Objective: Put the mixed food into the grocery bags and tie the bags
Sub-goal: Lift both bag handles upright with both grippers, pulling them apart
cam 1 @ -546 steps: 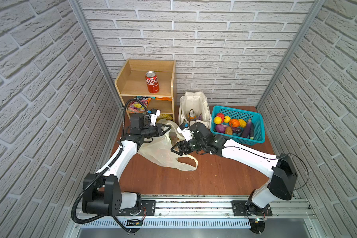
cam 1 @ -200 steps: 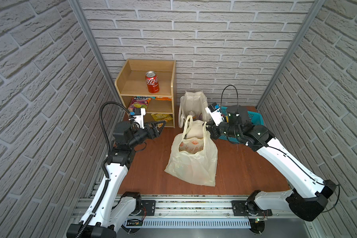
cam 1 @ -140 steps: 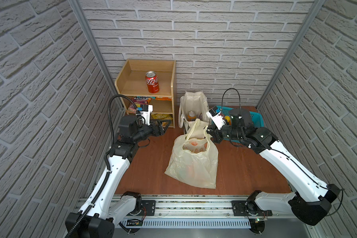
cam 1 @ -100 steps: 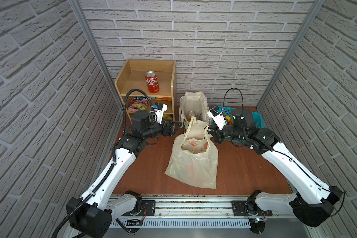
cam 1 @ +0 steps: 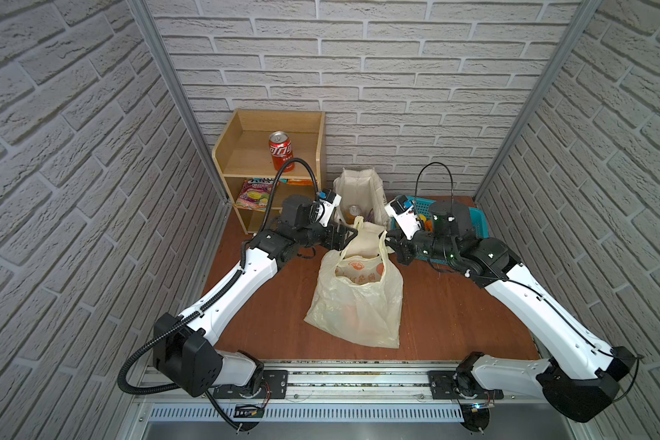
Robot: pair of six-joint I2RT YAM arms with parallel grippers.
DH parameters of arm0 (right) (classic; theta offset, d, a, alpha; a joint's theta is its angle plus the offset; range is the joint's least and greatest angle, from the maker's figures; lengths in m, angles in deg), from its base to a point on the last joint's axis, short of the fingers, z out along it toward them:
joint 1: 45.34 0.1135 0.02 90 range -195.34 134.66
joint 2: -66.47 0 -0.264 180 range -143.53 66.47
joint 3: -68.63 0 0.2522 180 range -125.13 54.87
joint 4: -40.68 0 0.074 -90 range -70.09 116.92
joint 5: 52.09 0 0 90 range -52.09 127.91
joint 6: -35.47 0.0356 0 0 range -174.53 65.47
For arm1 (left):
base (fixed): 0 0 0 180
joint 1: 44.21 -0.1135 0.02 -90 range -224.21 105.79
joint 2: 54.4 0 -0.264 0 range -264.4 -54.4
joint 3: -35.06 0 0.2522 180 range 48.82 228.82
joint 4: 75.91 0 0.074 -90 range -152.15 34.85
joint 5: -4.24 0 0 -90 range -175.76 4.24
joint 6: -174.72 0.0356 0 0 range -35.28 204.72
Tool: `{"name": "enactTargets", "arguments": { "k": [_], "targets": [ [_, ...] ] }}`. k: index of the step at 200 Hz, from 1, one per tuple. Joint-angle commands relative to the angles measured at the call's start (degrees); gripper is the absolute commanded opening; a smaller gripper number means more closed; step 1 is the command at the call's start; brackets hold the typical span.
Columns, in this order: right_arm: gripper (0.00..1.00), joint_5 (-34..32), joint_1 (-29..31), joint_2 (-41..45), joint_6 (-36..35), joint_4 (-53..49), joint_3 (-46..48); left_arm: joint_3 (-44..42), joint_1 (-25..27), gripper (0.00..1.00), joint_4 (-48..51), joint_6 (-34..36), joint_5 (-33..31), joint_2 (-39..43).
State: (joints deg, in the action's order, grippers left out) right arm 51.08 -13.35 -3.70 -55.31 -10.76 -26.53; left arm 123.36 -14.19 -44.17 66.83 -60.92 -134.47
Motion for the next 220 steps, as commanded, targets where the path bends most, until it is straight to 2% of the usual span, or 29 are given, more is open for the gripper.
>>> {"name": "enactTargets", "arguments": {
  "k": [1, 18, 52, 63, 80, 88, 119, 143, 172, 196, 220],
  "targets": [
    [0.06, 0.19, -0.26, 1.63, 0.60, 3.02, 1.02, 3.49, 0.60, 0.82, 0.04, 2.18, -1.23, -2.73],
    [0.06, 0.06, -0.26, 2.03, 0.78, 3.31, 1.50, 4.82, 0.87, 0.77, -0.07, 2.05, -0.74, -5.12],
    [0.06, -0.07, -0.27, 2.73, 1.30, 3.73, 2.72, 7.21, 1.92, 0.59, -0.63, 1.41, 0.84, -8.87],
    [0.06, -0.46, -0.30, 2.99, 1.47, 3.90, 3.17, 7.61, 1.97, 0.45, -0.99, 0.83, 1.32, -9.39],
    [0.06, -0.95, -0.56, 3.26, 1.71, 4.10, 3.30, 7.81, 1.95, 0.12, -1.36, -0.02, 1.19, -8.17],
    [0.06, -1.44, -0.78, 3.18, 1.82, 3.86, 2.58, 7.45, 1.95, 0.00, -1.75, -0.21, -0.26, -6.19],
    [0.06, -3.05, -3.17, -0.22, 2.36, 1.17, -6.55, 3.58, 0.48, 0.00, -5.69, -1.63, -7.52, 4.67],
    [0.06, -2.76, -4.20, -2.35, 2.55, -0.66, -11.80, 0.12, -1.06, 0.00, -7.34, -3.35, -9.86, 11.53],
    [0.06, -5.24, -5.21, -0.48, 3.61, 1.45, -6.79, -6.77, -1.02, 0.00, -9.31, -5.55, -11.96, 16.99],
    [0.06, -7.29, -6.60, 1.15, 4.82, 3.43, -0.72, -14.78, -0.97, 0.00, -15.65, -8.69, -14.29, 21.16],
    [0.06, -7.57, -8.29, 1.67, 5.78, 3.25, 0.99, -16.67, -0.93, 0.00, -18.41, -9.18, -13.65, 22.66]
  ]
}}
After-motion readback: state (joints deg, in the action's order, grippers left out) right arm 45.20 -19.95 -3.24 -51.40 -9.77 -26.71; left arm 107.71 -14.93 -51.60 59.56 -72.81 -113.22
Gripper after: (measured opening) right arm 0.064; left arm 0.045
